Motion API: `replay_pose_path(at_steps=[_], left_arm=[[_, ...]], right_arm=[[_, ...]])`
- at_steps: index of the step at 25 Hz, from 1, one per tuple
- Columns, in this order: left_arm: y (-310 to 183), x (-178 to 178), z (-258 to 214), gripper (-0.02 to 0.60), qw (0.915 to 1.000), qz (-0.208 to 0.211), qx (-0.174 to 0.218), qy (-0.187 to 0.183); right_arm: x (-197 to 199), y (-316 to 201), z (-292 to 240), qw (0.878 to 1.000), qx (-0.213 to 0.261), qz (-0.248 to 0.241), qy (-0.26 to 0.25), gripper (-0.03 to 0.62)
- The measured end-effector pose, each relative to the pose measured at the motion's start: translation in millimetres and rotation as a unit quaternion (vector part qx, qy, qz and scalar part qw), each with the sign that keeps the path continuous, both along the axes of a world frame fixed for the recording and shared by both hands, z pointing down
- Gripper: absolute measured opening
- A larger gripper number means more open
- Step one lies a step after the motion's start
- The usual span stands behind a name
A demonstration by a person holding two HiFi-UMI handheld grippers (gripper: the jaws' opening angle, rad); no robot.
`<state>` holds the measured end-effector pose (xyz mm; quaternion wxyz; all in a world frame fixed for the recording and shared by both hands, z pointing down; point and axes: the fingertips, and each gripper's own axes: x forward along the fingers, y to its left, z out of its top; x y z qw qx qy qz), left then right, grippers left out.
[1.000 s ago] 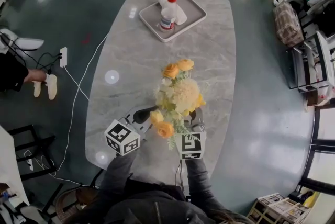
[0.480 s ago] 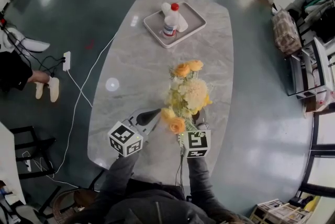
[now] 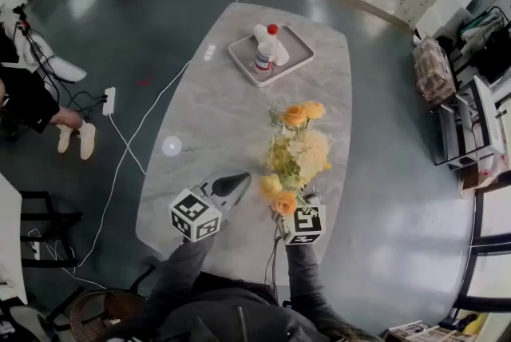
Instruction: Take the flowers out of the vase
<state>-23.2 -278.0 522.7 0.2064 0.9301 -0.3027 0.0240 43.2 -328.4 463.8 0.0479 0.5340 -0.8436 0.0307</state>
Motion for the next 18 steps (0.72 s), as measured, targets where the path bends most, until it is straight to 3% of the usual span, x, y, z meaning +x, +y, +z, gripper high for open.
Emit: replay_pose_path(at_steps=[18], left_arm=[[80,-7,-63,0.000,0.9979,-0.009,0.064,0.008]], right_arm=[[1,87,-81,0.997,0.066,-0.010,-0.043,0.046]])
